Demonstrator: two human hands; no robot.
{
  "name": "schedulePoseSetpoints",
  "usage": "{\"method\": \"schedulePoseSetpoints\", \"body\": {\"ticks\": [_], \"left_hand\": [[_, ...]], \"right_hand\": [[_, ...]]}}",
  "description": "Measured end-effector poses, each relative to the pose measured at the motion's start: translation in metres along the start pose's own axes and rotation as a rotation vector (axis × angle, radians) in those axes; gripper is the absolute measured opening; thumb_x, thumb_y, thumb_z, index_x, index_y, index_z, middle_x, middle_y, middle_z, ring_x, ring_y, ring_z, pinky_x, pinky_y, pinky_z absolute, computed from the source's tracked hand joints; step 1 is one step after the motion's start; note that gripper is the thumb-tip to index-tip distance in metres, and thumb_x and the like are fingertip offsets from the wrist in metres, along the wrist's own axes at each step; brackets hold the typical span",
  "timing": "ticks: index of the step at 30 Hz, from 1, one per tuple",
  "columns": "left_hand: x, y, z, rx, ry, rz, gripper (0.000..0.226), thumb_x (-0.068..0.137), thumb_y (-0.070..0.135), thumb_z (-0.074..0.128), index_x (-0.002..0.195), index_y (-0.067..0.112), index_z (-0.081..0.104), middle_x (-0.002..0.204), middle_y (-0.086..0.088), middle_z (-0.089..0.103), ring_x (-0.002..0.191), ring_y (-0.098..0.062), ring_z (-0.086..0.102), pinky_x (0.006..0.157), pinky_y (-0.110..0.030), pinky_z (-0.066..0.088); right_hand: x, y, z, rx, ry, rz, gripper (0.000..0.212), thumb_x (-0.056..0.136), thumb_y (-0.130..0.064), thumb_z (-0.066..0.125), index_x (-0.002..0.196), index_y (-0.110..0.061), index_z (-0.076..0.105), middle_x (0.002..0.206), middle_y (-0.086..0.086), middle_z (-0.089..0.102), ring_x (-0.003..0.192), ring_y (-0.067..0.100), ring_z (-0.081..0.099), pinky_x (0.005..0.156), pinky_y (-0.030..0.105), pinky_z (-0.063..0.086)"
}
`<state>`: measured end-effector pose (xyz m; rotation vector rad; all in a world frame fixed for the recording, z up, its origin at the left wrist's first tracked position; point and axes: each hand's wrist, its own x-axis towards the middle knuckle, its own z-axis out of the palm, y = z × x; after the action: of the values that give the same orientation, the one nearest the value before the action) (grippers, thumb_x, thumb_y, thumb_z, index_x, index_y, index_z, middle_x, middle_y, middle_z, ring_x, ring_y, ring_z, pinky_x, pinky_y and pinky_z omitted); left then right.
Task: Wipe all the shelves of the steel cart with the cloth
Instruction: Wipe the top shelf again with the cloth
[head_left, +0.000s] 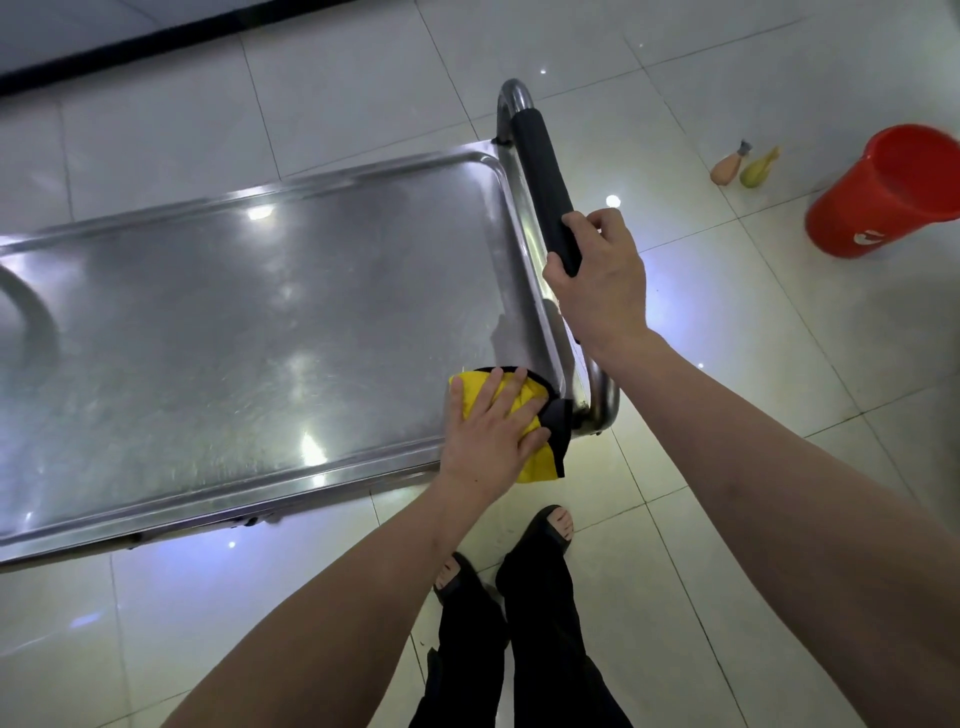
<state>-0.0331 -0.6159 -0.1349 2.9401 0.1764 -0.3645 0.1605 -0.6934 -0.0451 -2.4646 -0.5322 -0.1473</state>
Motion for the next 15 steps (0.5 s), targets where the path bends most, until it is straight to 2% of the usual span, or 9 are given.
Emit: {"method": "schedulePoseSetpoints", "body": {"ticks": [5,10,15], "left_hand": [[-0.021,-0.026,0.003,0.027,0.005,-0.005,0.054,0.102,0.067,0.014,0.147,0.048,0.038,0.169,0.011,0.011,0.157,-0.018,0.0,0.119,-0.066,0.0],[-0.057,-0.074,0.008,0.042,0.055,-0.074,0.056,0.102,0.067,0.013,0.146,0.046,0.041,0.169,0.012,0.014,0.157,-0.017,0.003,0.121,-0.064,0.004],[-0.086,-0.11,0.012,0.013,0.076,-0.172,0.058,0.103,0.066,0.011,0.147,0.045,0.041,0.169,0.012,0.014,0.157,-0.016,0.002,0.122,-0.062,0.002]], "right_hand": [[0.0,0.001,-0.002,-0.019,-0.003,-0.02,0.043,0.094,-0.027,0.06,0.133,-0.011,0.064,0.122,0.008,0.055,0.097,0.024,0.056,0.074,0.029,0.044],[-0.002,-0.001,-0.003,-0.02,-0.01,-0.028,0.043,0.095,-0.027,0.059,0.134,-0.011,0.063,0.125,0.008,0.054,0.1,0.025,0.056,0.079,0.032,0.048],[-0.003,-0.003,-0.003,-0.022,0.002,-0.025,0.043,0.095,-0.026,0.058,0.135,-0.011,0.063,0.126,0.009,0.054,0.103,0.025,0.055,0.08,0.033,0.049]]}}
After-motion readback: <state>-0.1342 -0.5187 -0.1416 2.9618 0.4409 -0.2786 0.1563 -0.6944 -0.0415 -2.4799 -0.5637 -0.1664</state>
